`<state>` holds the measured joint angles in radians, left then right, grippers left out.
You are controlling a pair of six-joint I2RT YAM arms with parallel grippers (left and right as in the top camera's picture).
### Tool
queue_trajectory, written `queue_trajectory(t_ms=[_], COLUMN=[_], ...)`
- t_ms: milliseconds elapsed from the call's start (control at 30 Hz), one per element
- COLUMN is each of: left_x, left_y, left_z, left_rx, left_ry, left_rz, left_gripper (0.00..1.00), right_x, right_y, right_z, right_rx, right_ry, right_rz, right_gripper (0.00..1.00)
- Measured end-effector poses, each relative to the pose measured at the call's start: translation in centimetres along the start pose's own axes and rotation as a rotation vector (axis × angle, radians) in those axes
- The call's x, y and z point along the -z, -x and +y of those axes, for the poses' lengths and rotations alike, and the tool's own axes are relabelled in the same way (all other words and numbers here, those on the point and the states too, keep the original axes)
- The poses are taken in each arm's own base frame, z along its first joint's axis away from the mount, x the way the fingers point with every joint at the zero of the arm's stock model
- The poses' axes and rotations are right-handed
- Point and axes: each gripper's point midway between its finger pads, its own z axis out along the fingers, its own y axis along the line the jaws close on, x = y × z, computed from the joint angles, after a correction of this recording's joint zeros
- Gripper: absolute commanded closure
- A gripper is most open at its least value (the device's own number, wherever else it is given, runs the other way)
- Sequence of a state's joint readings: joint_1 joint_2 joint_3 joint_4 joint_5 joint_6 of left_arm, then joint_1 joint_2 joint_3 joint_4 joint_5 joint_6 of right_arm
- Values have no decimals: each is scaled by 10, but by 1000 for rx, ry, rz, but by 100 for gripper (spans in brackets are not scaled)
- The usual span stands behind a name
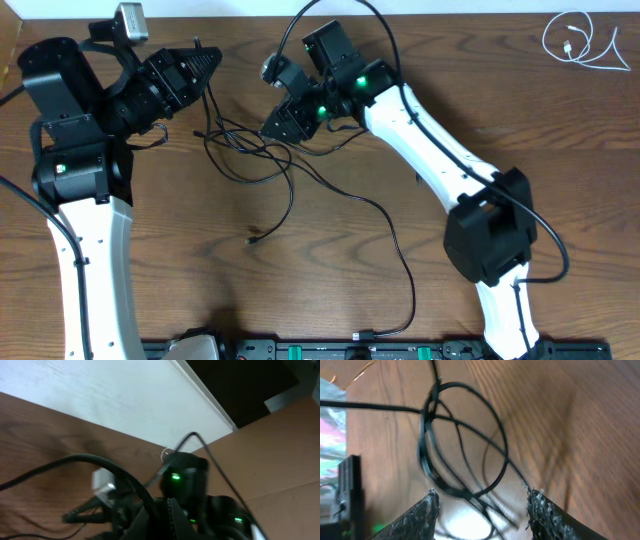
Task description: Untangle cables
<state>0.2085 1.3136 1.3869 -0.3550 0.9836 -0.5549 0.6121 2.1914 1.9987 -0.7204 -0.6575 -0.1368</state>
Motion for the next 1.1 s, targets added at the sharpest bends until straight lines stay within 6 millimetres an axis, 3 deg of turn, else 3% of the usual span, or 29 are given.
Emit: queue_trajectory(t_ms=[100, 267, 500, 767, 933, 1100], left_x=[0, 0, 0, 0, 0, 0], left_y=[-1, -1, -2, -2, -2, -3], left_z=[-1, -2, -2, -2, -3, -4], left_rx=[13, 22, 25, 25, 26, 26], left_ry=[-5, -11, -14, -14, -17, -21], left_rz=[4, 8, 10, 11, 13, 16], left_gripper=[93, 93, 93, 93, 93, 93], right_x=[-10, -17, -25, -33, -65, -76], right_y=[4, 15, 14, 11, -5, -4], right_z=[-6, 4, 19, 21, 7, -7], right_rx=[21, 71, 89, 94, 85, 76], right_ry=[1, 12, 34, 38, 9, -41], right_rz=[-23, -61, -49, -42, -10, -28], right_gripper=[43, 42, 42, 43, 46, 50])
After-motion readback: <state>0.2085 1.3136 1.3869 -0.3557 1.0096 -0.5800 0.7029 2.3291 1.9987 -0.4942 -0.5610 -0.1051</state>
